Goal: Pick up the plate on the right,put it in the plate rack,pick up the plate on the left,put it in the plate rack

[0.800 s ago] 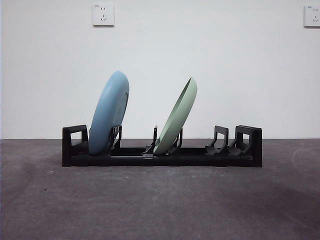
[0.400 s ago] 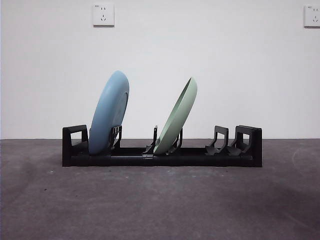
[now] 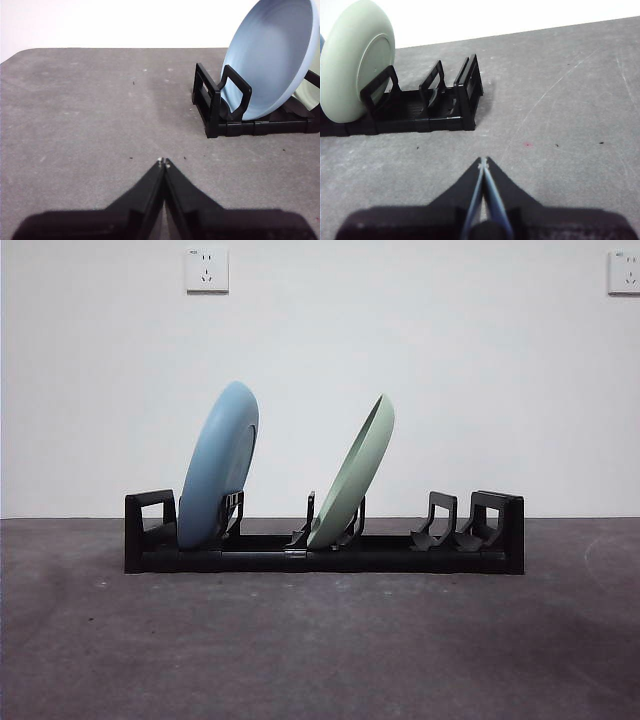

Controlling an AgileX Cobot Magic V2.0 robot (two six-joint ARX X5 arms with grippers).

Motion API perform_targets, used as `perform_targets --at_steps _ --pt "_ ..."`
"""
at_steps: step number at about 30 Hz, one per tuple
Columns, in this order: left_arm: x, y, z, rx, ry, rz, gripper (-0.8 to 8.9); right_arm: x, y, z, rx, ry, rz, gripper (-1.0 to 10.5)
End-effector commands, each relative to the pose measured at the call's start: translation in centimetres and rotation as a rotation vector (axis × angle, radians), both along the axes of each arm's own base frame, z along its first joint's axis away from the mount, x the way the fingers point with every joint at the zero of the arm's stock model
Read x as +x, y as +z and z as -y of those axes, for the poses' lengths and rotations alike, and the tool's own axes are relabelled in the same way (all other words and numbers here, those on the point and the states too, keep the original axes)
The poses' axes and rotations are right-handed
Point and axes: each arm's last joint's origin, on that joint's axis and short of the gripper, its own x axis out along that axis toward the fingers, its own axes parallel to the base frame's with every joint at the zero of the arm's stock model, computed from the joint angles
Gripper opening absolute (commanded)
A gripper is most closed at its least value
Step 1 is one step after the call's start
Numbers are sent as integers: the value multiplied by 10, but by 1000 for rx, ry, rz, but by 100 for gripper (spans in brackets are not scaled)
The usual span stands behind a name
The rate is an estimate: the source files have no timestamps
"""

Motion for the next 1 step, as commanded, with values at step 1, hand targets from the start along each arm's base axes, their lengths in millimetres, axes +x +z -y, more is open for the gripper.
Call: perform_targets --at_steps 1 --pt "1 -5 0 4 -4 -9 -3 0 -4 0 7 3 -19 1"
